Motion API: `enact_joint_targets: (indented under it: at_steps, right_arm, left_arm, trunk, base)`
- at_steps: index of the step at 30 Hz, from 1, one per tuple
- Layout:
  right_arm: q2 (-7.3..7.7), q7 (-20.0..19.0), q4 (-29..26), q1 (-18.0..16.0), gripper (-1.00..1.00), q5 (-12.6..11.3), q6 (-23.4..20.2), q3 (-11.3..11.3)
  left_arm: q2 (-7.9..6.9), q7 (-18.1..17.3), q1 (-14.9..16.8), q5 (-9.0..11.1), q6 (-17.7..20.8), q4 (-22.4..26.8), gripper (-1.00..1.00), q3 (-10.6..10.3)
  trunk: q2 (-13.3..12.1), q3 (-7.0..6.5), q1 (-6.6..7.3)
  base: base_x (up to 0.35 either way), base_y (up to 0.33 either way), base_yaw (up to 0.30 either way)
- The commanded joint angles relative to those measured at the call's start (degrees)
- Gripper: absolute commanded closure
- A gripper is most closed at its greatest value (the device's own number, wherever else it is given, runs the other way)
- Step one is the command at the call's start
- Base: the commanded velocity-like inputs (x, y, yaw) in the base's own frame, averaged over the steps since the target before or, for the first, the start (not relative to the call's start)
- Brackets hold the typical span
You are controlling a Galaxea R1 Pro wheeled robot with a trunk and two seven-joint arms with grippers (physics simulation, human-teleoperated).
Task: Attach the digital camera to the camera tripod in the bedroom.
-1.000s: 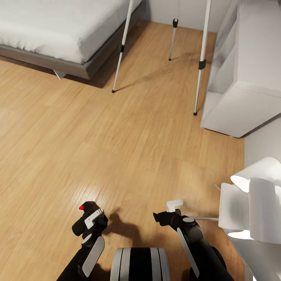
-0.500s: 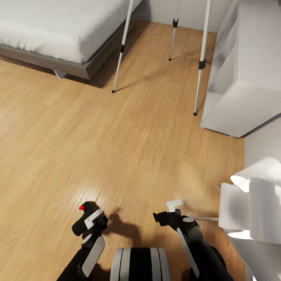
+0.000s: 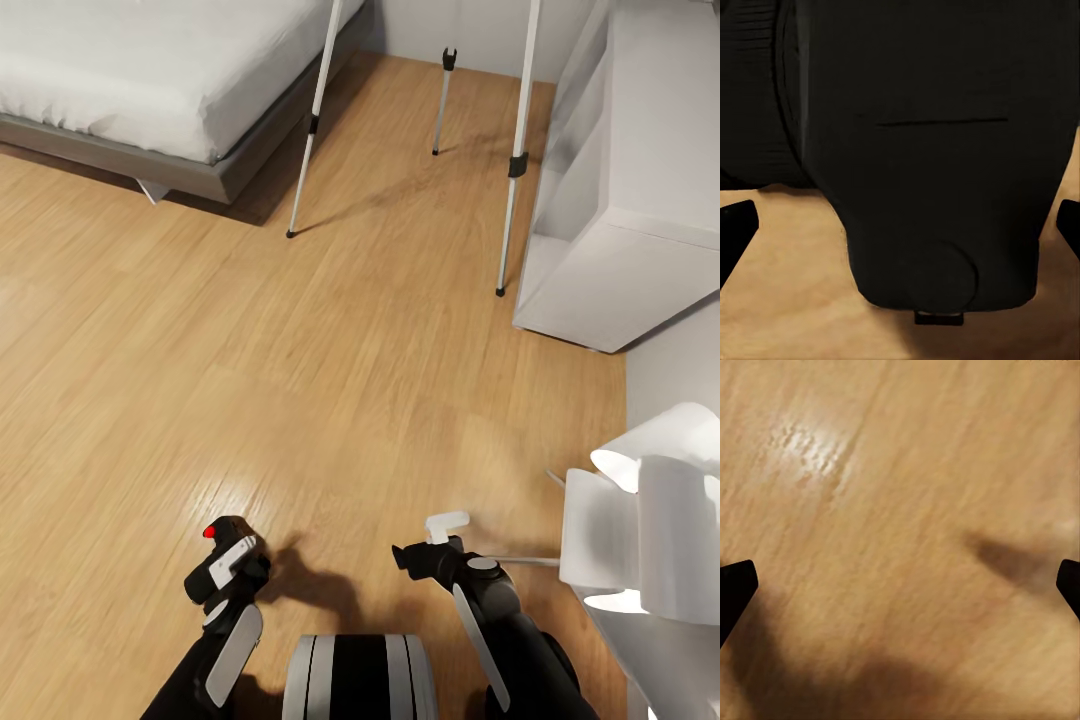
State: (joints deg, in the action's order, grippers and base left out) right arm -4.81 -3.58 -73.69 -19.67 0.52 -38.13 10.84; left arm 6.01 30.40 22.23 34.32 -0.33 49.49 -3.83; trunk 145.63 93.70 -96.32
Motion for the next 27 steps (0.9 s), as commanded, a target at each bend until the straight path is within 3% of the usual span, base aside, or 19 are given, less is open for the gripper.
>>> enact_joint_targets:
  at_steps: [1,10,11,27]
  right_arm:
    - [-0.01,-0.2,-0.1,0.0,-1.0,0.1,-0.3,0.0]
    - [-0.02,-0.2,-0.1,0.0,-1.0,0.0,-0.3,0.0]
    - [-0.02,-0.2,-0.1,0.0,-1.0,0.0,-0.3,0.0]
    - [-0.02,-0.2,-0.1,0.0,-1.0,-0.1,-0.3,-0.1]
  left_arm:
    - [-0.03,0.3,0.0,0.4,0.0,0.1,-1.0,0.2]
    - [-0.03,0.3,0.0,0.3,0.0,-0.6,-1.0,1.9]
    - [-0.03,0.3,0.0,0.3,0.0,-0.6,1.0,1.9]
    - [-0.03,-0.1,0.0,0.3,-0.1,-1.2,1.0,2.0]
  trunk:
    - [0.0,0.03,0.01]
    - [0.0,0.03,0.01]
    - [0.0,0.03,0.01]
    - [0.0,0.03,0.01]
  base:
    - [0.0,0.0,0.0]
    - [0.0,0.0,0.0]
    - [0.0,0.0,0.0]
    - [0.0,0.0,0.0]
